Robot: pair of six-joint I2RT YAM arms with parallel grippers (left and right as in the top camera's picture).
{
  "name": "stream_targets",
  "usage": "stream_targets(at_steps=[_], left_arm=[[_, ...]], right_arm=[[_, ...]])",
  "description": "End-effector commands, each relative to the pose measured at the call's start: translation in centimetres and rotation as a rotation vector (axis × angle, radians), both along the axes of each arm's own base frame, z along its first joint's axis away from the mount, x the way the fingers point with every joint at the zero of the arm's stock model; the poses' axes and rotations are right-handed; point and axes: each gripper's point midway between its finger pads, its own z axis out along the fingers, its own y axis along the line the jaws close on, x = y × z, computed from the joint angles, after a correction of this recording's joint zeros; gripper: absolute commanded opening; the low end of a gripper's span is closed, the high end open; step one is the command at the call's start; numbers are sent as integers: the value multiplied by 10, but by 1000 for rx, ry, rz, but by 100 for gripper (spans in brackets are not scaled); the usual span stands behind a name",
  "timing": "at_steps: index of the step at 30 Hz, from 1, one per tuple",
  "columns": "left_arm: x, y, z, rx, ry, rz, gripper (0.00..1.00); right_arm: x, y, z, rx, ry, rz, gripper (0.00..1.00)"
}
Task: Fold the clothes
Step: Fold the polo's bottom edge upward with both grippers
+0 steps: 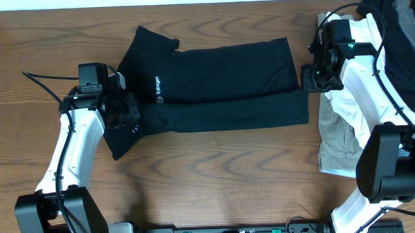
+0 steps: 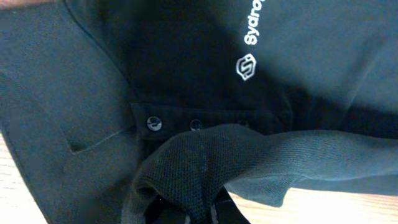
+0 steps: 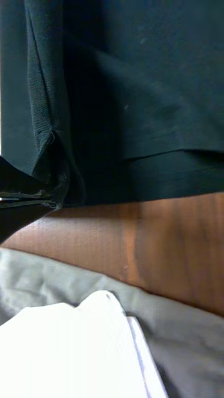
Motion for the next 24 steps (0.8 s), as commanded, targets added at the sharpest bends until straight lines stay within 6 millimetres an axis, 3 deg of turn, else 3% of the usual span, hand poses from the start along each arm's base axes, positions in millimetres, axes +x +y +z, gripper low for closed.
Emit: stream_targets(at_steps=[1,2,3,6,16,24], left_arm=[[0,6,-9,22,20,13,14],[1,6,-11,22,23,13,32],[1,6,-11,21,25,12,44],[-1,6,-13,20,35,13,58],[-38,-5,-20,-34,190,11,59],[-46,-5,-29,-37,213,11,59]], right_arm=[[1,4,0,9,-12,7,9],[2,4,0,8,-14,7,20],[2,4,0,8,-14,7,23],[0,4,-1,8,-7,7,32],[-21,3,-15,7,74,7,31],[-44,3,-39,5,143,7,27]])
